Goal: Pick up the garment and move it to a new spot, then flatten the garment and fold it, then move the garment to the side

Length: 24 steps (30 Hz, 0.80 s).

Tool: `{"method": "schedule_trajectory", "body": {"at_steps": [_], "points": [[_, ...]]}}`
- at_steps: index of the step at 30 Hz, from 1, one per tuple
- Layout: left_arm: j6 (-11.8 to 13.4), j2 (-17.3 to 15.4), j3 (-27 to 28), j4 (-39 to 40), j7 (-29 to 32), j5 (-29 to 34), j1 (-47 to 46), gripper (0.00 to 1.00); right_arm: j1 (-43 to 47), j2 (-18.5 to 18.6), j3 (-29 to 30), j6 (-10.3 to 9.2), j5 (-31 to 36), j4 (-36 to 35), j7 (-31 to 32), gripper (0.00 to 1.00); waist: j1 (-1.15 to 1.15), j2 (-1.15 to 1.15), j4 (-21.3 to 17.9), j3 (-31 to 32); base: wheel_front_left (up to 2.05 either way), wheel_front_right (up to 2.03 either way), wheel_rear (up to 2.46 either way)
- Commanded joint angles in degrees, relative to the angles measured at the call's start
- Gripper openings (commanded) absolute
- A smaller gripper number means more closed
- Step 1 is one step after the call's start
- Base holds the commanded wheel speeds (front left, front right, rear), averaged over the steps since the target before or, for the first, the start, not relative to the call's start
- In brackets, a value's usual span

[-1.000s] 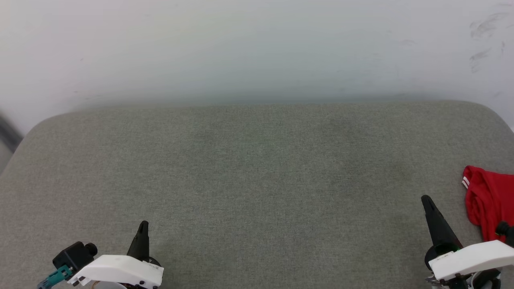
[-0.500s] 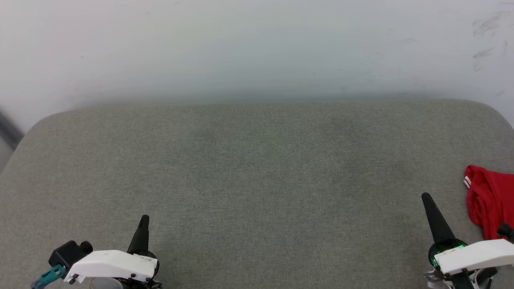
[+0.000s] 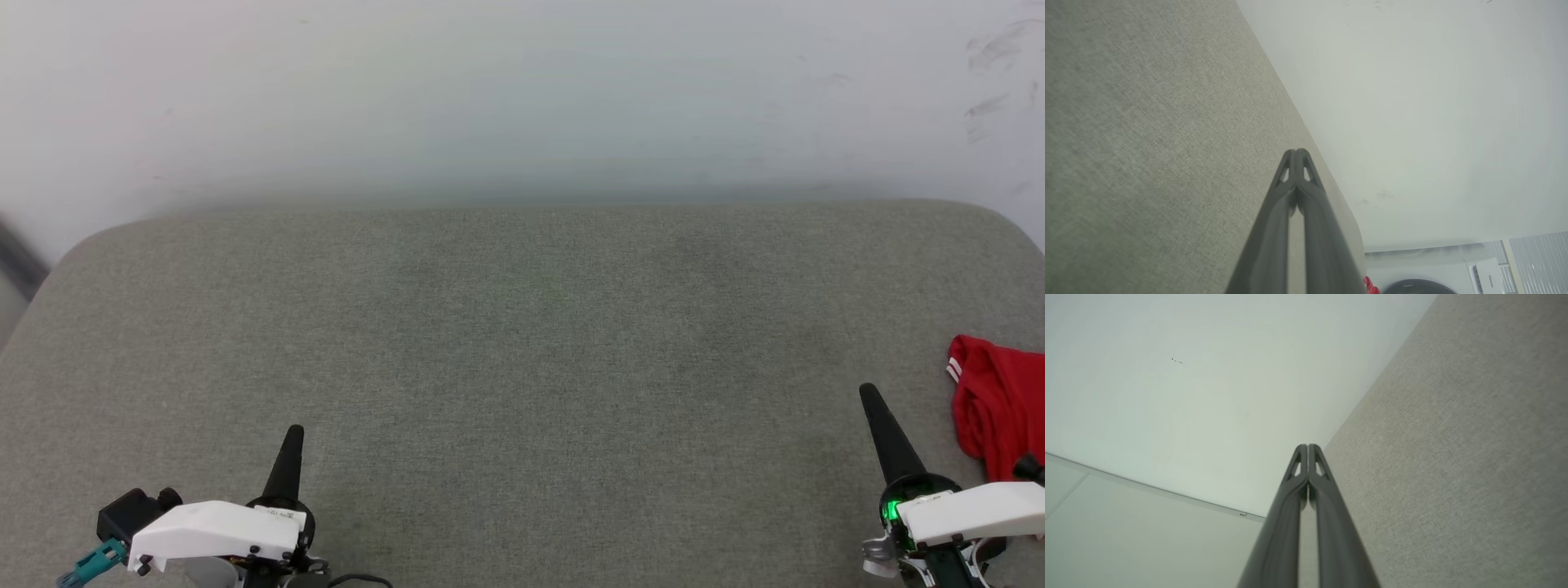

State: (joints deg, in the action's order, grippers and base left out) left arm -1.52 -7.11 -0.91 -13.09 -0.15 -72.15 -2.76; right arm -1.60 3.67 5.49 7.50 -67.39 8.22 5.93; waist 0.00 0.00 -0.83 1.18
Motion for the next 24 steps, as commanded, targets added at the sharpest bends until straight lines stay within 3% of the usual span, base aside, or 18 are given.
{"method": "schedule_trajectory", "body": {"at_steps": [1, 24], "points": [[-0.6, 0.0, 0.7, 0.3, 0.4, -1.1, -1.4, 0.00, -1.6, -0.1, 0.2, -0.01, -1.5, 0.0, 0.1, 0.00, 0.00, 0.00, 0.0, 0.0, 0.00, 0.00, 0.00], [-3.4, 2.0, 4.0, -0.4, 3.5, -10.7, -2.7, 0.00, -3.4, -0.5, 0.6, -0.01, -13.1, 2.9, 0.4, 0.00, 0.00, 0.00, 0.4, -0.6, 0.00, 0.00, 0.00]]}}
